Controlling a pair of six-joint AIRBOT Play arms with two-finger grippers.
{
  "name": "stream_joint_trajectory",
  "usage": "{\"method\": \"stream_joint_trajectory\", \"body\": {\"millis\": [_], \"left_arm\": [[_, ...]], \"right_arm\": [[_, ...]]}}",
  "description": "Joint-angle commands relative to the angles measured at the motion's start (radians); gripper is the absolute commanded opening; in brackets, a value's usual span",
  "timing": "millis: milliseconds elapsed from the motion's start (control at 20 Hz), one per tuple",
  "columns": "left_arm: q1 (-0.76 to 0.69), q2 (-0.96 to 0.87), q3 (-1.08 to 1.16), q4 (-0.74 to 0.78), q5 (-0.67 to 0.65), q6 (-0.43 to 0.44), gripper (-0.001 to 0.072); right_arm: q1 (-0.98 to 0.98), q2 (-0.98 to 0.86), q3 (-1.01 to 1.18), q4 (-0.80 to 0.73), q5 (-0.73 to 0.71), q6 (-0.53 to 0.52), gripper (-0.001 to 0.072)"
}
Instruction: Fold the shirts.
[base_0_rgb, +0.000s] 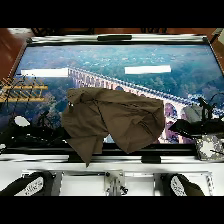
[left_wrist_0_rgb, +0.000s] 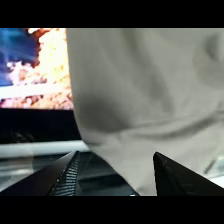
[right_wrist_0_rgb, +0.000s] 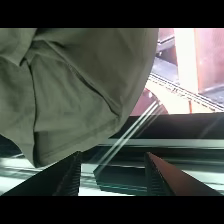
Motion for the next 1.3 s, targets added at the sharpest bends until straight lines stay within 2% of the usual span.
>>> {"method": "stream_joint_trajectory", "body": {"millis": [0, 50, 250, 400, 550, 650, 850, 900, 950, 1200, 1250], "left_arm": [[-0.007, -0.026, -0.014, -0.018, 0.053, 0.017, 0.0523], [-0.007, -0.028, -0.014, -0.017, 0.056, 0.024, 0.0468], [-0.006, -0.03, -0.013, -0.018, 0.093, 0.021, 0.0045], [-0.007, -0.027, -0.013, -0.018, 0.092, 0.022, 0.0037], [-0.007, -0.02, -0.013, -0.017, 0.093, 0.026, 0.0037], [-0.006, -0.019, -0.013, -0.017, 0.097, 0.026, 0.0037], [-0.007, -0.019, -0.013, -0.018, 0.095, 0.041, 0.0037], [-0.007, -0.019, -0.013, -0.018, 0.095, 0.041, 0.0037], [-0.007, -0.019, -0.013, -0.017, 0.095, 0.041, 0.0037], [-0.006, -0.019, -0.013, -0.018, 0.096, 0.041, 0.0037], [-0.006, -0.019, -0.013, -0.017, 0.096, 0.041, 0.0036]], "right_arm": [[0.001, 0.0, -0.057, 0.034, 0.003, -0.002, 0.0615], [0.002, 0.0, -0.087, 0.044, -0.006, -0.006, 0.0616], [0.082, 0.0, -0.193, 0.055, -0.14, 0.025, 0.0616], [0.193, 0.0, -0.238, 0.029, -0.291, 0.106, 0.0615], [0.237, 0.0, -0.24, -0.032, -0.375, 0.192, 0.0608], [0.237, -0.013, -0.241, -0.028, -0.38, 0.216, 0.0598], [0.237, -0.112, -0.242, 0.035, -0.347, 0.201, 0.0598], [0.237, -0.129, -0.242, 0.053, -0.352, 0.196, 0.0571], [0.237, -0.144, -0.242, 0.067, -0.357, 0.195, 0.0511], [0.257, -0.2, -0.242, 0.094, -0.366, 0.199, 0.0484], [0.281, -0.205, -0.242, 0.09, -0.376, 0.202, 0.031]]}}
